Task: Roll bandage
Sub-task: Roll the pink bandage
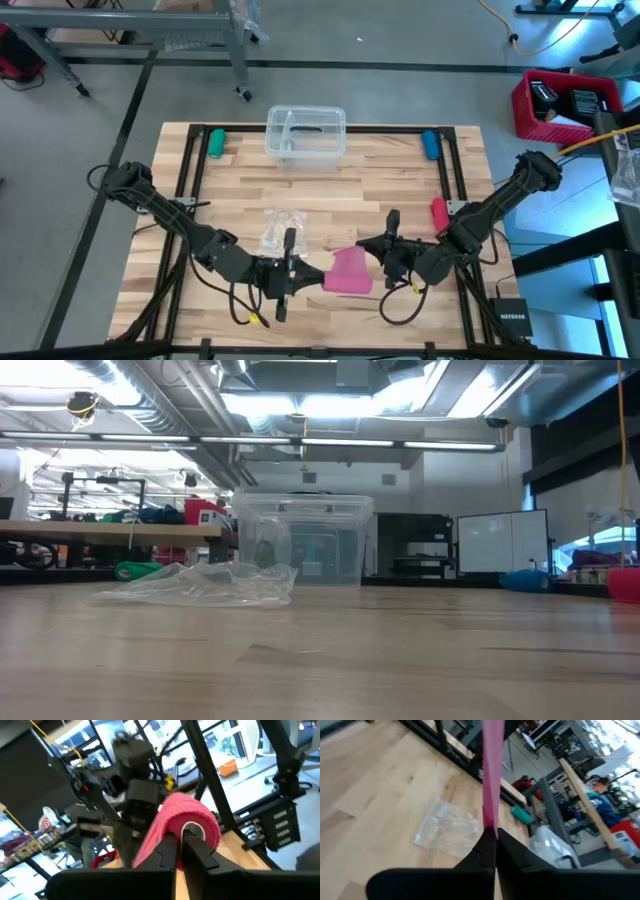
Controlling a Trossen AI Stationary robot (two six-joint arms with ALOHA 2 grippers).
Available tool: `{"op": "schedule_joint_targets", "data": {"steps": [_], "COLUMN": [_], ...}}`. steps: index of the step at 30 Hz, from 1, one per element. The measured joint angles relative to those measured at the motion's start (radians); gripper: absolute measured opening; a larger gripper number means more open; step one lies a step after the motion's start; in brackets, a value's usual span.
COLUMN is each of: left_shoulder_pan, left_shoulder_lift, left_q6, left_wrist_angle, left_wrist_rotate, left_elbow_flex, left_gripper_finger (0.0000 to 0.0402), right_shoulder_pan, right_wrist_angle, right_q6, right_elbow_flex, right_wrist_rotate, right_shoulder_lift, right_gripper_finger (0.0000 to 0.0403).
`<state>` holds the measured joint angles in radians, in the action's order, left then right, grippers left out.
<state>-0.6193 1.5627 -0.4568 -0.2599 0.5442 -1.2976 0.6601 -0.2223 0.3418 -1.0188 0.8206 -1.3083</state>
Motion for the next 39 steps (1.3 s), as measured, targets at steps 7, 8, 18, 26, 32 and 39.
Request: {"op": "schedule_joint_targets", "data": {"steps": [7, 8, 18, 26, 32, 39], "left_shoulder_pan": [0.0, -0.001, 0.011, 0.025, 0.031, 0.03], "left_shoulder_lift": [0.0, 0.0, 0.0, 0.013, 0.016, 0.016], "left_q6": [-0.048, -0.048, -0.05, -0.083, -0.105, -0.123], "left_wrist_angle": [-0.02, -0.02, -0.017, -0.013, 0.012, 0.031], "left_wrist_rotate": [0.083, 0.084, 0.089, 0.104, 0.114, 0.126], "left_elbow_flex": [0.0, 0.0, -0.002, -0.002, -0.002, -0.002], "left_gripper_finger": [0.0004, 0.0004, 0.0004, 0.0004, 0.0004, 0.0004], "right_shoulder_pan": [-0.001, -0.001, -0.001, -0.001, 0.0, 0.0], "right_wrist_angle": [0.074, 0.088, 0.173, 0.188, 0.221, 0.217], "right_q6": [-0.056, -0.063, -0.141, -0.275, -0.414, -0.515], "right_elbow_flex": [0.018, 0.018, 0.019, 0.019, 0.019, 0.019], "right_wrist_rotate": [-0.09, -0.103, -0.235, -0.362, -0.423, -0.432], "right_shoulder_lift": [0.0, 0.0, -0.002, -0.002, -0.002, -0.003], "right_gripper_finger": [0.0003, 0.0003, 0.0004, 0.0005, 0.0005, 0.0074]}}
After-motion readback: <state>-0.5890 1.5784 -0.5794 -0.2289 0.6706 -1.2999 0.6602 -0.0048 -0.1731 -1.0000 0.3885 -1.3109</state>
